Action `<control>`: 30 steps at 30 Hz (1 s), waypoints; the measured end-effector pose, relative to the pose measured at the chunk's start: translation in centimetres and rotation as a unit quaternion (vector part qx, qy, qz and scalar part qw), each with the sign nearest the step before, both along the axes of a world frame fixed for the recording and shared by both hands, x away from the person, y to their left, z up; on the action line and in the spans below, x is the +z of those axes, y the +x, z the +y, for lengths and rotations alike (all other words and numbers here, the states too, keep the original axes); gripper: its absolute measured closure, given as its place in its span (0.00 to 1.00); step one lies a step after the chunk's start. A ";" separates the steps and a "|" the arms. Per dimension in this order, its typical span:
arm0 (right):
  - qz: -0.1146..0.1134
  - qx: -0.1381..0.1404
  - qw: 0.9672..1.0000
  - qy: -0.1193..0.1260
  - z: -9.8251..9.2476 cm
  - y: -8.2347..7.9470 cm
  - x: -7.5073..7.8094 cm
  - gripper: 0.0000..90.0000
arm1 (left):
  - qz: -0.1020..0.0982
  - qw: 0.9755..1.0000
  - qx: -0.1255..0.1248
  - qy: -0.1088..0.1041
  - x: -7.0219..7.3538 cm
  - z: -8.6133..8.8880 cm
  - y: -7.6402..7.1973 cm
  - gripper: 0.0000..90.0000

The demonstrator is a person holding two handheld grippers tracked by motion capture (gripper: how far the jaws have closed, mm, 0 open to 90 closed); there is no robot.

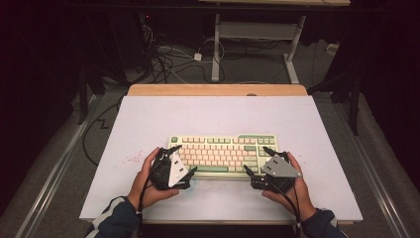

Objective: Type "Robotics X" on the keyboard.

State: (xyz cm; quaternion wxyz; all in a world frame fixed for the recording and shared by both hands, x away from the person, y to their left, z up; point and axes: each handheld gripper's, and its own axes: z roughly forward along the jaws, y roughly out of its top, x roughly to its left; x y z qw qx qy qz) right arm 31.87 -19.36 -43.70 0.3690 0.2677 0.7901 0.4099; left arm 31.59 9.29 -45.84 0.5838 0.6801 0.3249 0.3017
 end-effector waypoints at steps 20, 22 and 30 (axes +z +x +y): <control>-0.007 -0.003 1.000 -0.004 -0.8 -1.1 0.3 0.22 | 0.000 1.000 0.004 -0.001 -0.2 1.5 -1.3 0.19; -0.009 -0.003 1.000 -0.006 -0.9 -1.2 0.3 0.22 | -0.001 1.000 0.006 -0.002 -0.3 1.6 -1.4 0.19; -0.013 -0.010 1.000 -0.010 -1.7 -1.4 0.4 0.22 | 0.004 1.000 0.012 0.002 -0.6 2.5 -1.6 0.19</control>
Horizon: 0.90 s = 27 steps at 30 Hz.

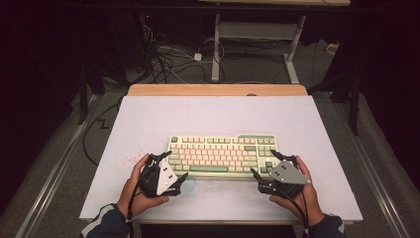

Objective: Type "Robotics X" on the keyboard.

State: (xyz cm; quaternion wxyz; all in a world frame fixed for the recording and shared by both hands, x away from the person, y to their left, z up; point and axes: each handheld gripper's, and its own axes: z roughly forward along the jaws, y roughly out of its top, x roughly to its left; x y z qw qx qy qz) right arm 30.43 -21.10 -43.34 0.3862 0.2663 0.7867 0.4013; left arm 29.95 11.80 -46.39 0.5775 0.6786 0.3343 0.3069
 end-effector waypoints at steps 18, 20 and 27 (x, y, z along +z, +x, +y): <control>0.002 -0.020 1.000 0.003 -1.7 -0.3 -0.3 0.22 | 0.000 1.000 0.007 0.005 -0.6 1.6 -0.4 0.19; 0.001 -0.024 1.000 0.002 -1.9 -0.4 -0.4 0.22 | 0.000 1.000 0.007 0.002 -0.7 1.8 -0.5 0.19; 0.002 -0.033 0.999 -0.001 -2.6 -0.5 -0.7 0.22 | 0.003 1.000 0.012 0.007 -1.2 2.5 -0.6 0.19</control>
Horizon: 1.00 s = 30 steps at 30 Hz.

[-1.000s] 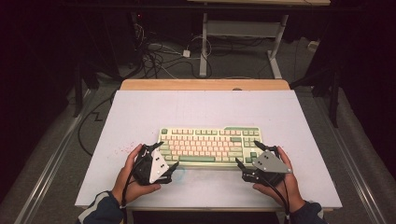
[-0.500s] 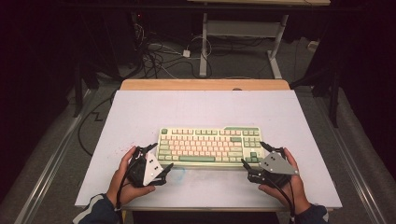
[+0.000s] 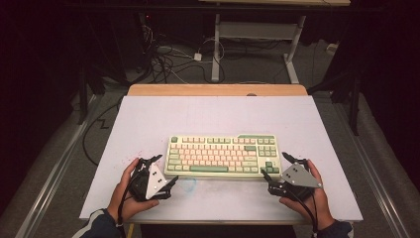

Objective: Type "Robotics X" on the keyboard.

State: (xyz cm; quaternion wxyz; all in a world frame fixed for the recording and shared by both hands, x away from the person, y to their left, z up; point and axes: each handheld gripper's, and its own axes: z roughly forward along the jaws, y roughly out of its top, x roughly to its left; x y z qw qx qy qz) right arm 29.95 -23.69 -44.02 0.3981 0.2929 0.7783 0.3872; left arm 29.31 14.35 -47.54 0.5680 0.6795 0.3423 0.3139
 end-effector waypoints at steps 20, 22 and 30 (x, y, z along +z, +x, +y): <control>0.010 -0.043 0.999 0.001 -3.5 -0.3 -1.5 0.22 | 0.021 0.999 0.032 0.000 -1.7 2.6 -0.3 0.19; 0.015 -0.049 0.999 0.002 -4.0 -0.4 -1.8 0.22 | 0.027 0.999 0.036 -0.001 -2.1 3.0 -0.3 0.19; 0.029 -0.074 0.997 0.009 -5.8 -0.5 -2.8 0.22 | 0.040 0.998 0.051 0.007 -2.9 4.0 -0.3 0.17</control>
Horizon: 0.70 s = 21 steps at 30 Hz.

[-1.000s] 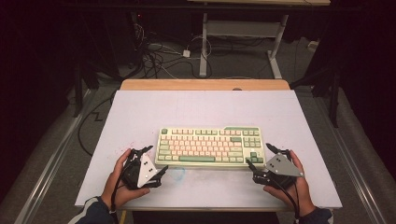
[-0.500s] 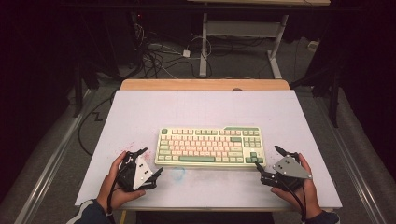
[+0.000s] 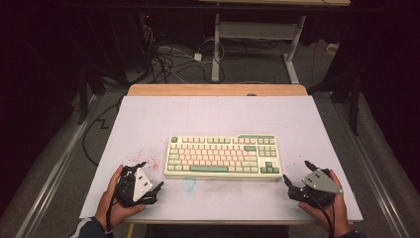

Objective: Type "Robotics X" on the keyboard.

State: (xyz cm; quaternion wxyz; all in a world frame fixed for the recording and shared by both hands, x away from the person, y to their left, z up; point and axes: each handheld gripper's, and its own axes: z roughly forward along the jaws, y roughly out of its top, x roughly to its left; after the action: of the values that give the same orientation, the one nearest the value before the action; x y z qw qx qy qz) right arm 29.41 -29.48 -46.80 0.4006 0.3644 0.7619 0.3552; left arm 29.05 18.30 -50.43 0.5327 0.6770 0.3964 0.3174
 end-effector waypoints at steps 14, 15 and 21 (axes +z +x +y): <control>-0.003 0.011 1.000 -0.006 0.5 -0.5 0.0 0.21 | -0.001 1.000 -0.006 -0.002 -0.1 -0.1 0.0 0.17; -0.004 0.011 1.000 -0.007 0.5 -0.6 0.1 0.21 | 0.000 1.000 -0.008 0.000 -0.2 -0.2 0.0 0.17; -0.002 0.012 1.000 -0.004 0.7 -0.5 0.0 0.21 | 0.001 1.000 -0.010 0.004 -0.3 -0.3 0.0 0.17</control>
State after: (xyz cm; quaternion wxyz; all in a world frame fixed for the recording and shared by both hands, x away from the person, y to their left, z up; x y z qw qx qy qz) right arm 28.92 -28.83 -46.76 0.3990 0.3532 0.7670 0.3574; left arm 29.02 18.01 -50.74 0.5328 0.6835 0.3890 0.3124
